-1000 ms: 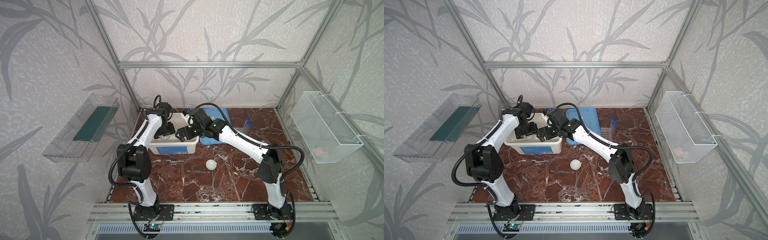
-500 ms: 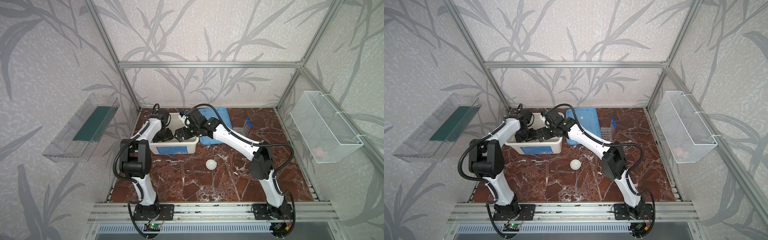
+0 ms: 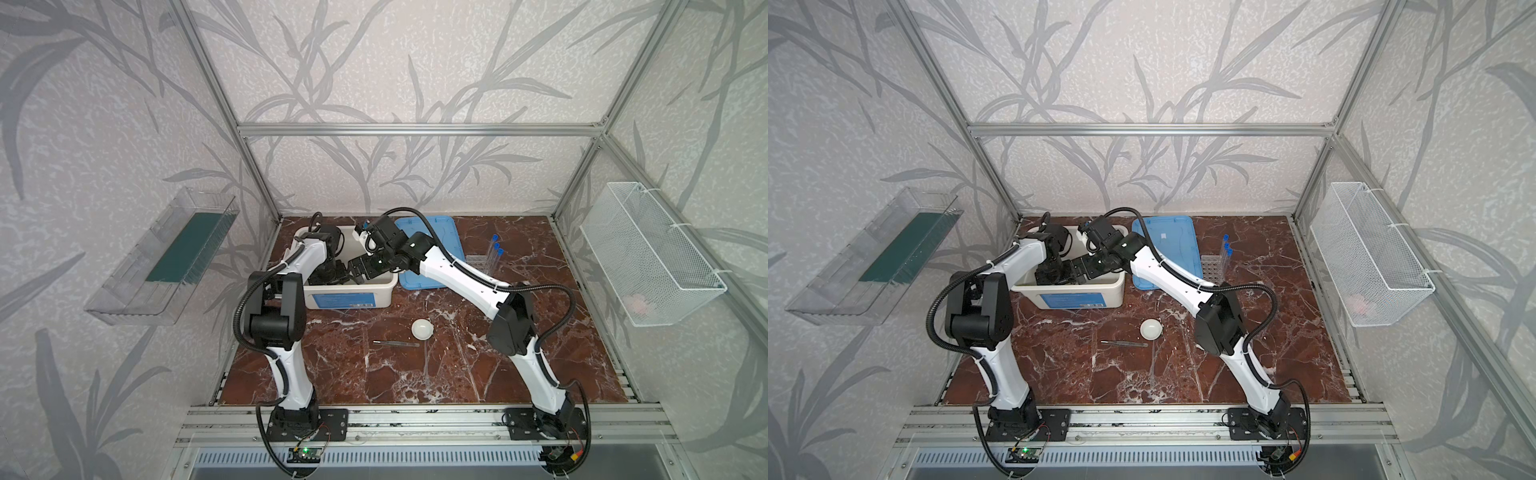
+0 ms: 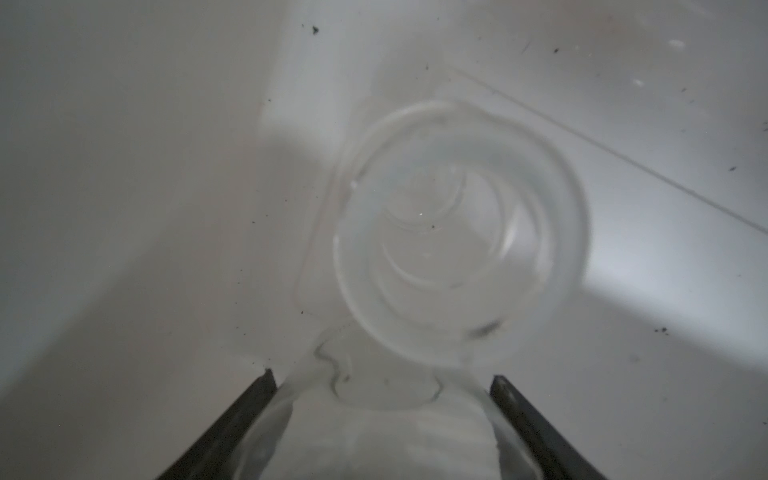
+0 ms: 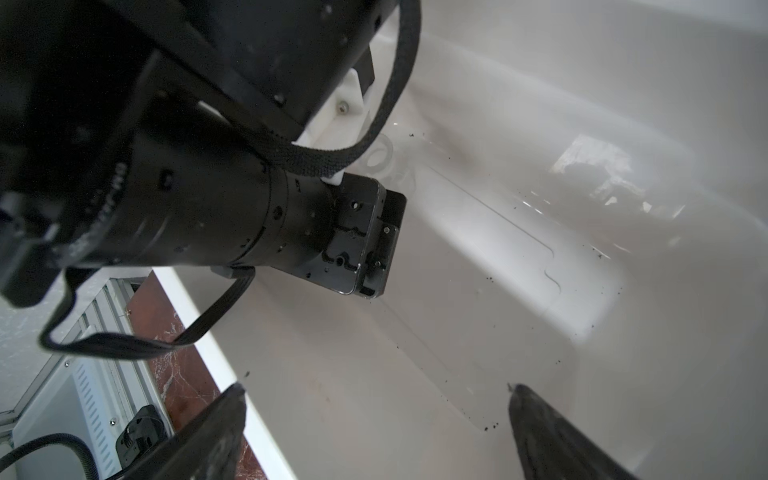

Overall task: Organize the chemistry lab equipment
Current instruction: 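Lower the flask into the white bin and open the left gripper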

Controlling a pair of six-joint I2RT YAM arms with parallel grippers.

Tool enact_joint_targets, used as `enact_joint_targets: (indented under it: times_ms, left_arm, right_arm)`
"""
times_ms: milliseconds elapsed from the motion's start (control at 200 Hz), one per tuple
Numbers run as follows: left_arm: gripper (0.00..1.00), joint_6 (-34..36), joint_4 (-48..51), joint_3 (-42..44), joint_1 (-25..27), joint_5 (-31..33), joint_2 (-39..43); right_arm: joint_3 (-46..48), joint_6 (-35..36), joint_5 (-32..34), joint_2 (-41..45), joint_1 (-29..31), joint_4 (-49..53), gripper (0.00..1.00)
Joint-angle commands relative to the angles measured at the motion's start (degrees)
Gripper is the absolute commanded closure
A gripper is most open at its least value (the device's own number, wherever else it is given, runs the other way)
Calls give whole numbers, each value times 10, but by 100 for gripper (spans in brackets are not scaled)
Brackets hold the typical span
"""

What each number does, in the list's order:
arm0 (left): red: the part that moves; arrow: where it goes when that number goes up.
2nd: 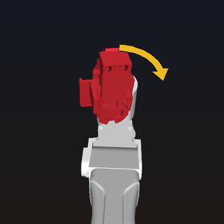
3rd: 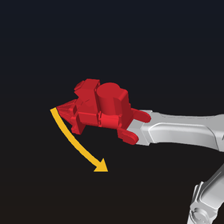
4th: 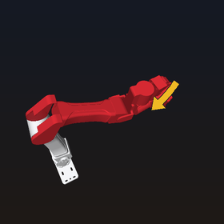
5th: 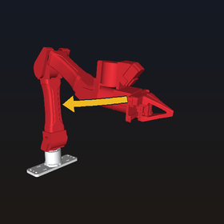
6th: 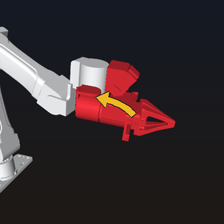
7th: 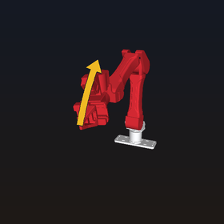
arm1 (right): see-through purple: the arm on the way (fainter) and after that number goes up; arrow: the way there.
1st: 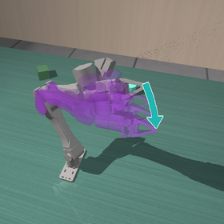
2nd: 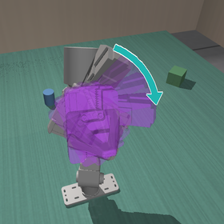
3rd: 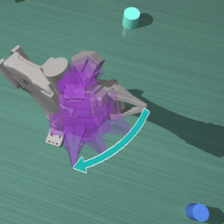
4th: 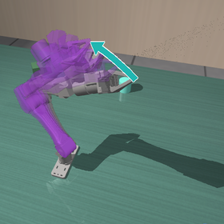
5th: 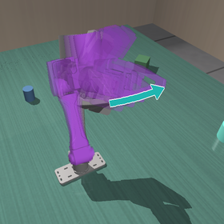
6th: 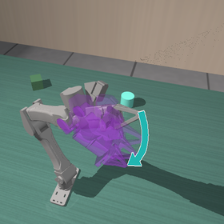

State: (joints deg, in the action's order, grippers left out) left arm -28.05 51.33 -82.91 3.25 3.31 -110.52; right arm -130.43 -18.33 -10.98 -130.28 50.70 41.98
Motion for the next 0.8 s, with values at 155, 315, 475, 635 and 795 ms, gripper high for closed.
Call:
enact_joint_targets:
  times_ms: [155, 315, 475, 635, 795]
  left_arm:
    - [62, 4, -14, 15, -3, 5, -22]
    - [61, -3, -6, 17, -3, -4, -35]
    - [53, -3, -6, 19, -3, 18, -35]
    - [39, -4, -4, 12, -2, 13, -23]
    - [19, -5, 5, -1, -1, 9, 0]
  right_arm:
    - [-27, 10, -4, -7, 3, 20, 3]
    - [-42, 17, -5, -15, 3, 32, 3]
    - [-46, 28, -4, -14, 3, 42, 3]
    - [-46, 31, -3, -7, 3, 46, 4]
    - [-48, 35, 0, 3, 3, 52, 3]
